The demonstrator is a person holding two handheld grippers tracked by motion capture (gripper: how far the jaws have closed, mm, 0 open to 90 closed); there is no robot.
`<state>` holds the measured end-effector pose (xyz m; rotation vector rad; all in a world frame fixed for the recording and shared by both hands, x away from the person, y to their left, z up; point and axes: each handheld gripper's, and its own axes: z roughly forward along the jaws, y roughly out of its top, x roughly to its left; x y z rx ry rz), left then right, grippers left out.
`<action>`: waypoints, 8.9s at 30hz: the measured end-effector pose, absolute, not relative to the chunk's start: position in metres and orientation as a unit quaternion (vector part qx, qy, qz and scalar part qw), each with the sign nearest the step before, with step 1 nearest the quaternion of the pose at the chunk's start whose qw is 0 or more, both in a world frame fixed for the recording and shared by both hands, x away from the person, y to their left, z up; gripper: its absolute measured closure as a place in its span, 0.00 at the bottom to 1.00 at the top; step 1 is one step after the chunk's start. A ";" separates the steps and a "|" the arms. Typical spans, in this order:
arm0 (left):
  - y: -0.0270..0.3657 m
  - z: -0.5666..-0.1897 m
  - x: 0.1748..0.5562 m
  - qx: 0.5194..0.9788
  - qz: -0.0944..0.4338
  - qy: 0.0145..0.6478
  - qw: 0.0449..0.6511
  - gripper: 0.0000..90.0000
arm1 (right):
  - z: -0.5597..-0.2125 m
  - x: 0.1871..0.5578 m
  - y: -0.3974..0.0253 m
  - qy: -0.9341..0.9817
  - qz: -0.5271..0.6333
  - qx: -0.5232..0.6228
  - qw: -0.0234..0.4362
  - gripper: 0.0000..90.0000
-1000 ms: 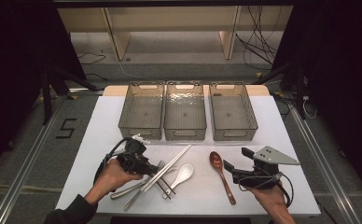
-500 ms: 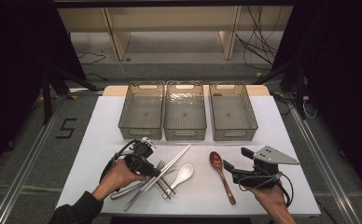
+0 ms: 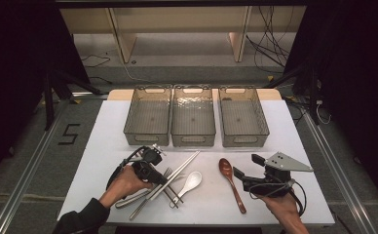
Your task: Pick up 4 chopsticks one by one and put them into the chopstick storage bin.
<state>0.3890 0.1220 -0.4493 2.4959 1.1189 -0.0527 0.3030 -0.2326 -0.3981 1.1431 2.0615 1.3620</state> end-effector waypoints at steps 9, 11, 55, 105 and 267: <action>0.120 -0.451 0.389 0.897 -0.025 0.395 0.195 0.81 | -0.398 0.303 -0.233 0.740 0.491 0.412 0.206 0.25; 0.120 -0.451 0.389 0.898 -0.023 0.395 0.194 0.83 | -0.398 0.303 -0.233 0.740 0.491 0.411 0.206 0.25; 0.145 -0.410 0.389 0.887 0.011 0.357 0.291 0.93 | -0.397 0.304 -0.235 0.736 0.497 0.413 0.204 0.25; 0.199 -0.365 0.480 0.793 0.113 0.462 0.381 0.93 | -0.397 0.304 -0.237 0.733 0.497 0.417 0.205 0.25; 0.111 -0.449 0.381 0.921 -0.019 0.345 0.178 0.69 | -0.396 0.304 -0.236 0.735 0.500 0.412 0.202 0.25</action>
